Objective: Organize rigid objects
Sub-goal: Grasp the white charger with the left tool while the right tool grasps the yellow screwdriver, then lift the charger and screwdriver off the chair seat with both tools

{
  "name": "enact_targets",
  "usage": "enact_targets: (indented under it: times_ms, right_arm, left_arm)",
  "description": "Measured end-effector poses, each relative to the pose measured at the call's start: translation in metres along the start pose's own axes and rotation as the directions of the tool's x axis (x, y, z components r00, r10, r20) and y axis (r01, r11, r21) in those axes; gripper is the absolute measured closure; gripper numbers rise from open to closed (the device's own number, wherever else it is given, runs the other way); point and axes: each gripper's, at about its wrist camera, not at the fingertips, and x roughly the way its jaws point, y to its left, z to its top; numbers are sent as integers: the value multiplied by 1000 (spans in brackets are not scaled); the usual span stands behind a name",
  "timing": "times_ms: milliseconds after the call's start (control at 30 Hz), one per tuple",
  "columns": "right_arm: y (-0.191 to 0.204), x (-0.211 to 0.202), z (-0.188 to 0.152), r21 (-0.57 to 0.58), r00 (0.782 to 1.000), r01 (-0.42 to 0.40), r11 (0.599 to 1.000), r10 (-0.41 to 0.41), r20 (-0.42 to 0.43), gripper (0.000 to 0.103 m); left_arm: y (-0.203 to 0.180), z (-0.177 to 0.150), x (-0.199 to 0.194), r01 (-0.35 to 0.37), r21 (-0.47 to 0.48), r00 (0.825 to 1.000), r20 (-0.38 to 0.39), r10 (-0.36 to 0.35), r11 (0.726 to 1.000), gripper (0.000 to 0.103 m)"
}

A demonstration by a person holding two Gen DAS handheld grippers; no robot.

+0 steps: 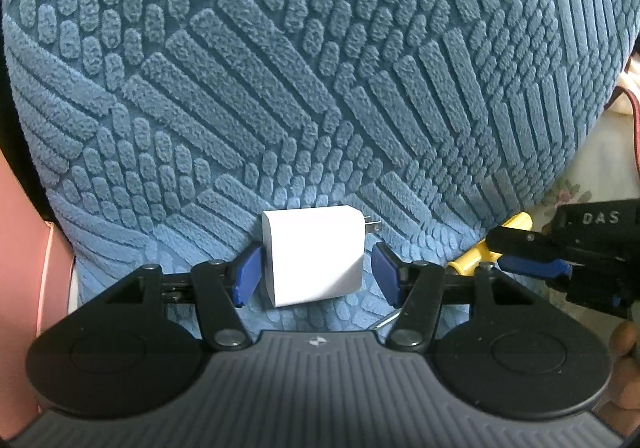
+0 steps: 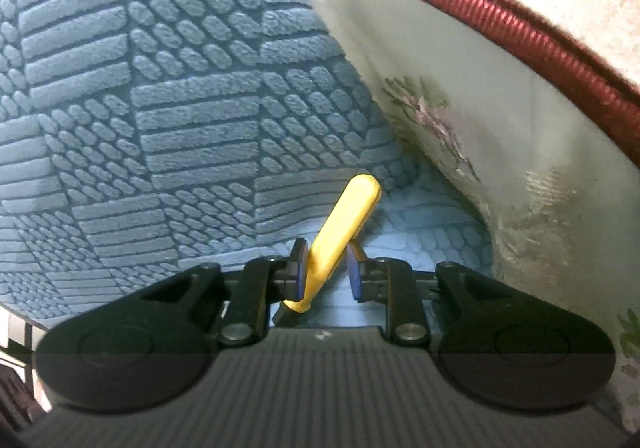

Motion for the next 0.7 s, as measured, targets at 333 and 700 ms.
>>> enact_targets:
  times_ms: [333, 700]
  right_arm:
    - [22, 28, -19, -74, 1000, 28, 997, -28, -2, 46]
    - [53, 38, -44, -295, 990, 139, 945, -138, 22, 66]
  left_arm:
    - [-4, -7, 0, -13, -13, 1000, -9, 13, 1000, 42]
    - [13, -14, -5, -17, -51, 1000, -12, 17, 999, 42]
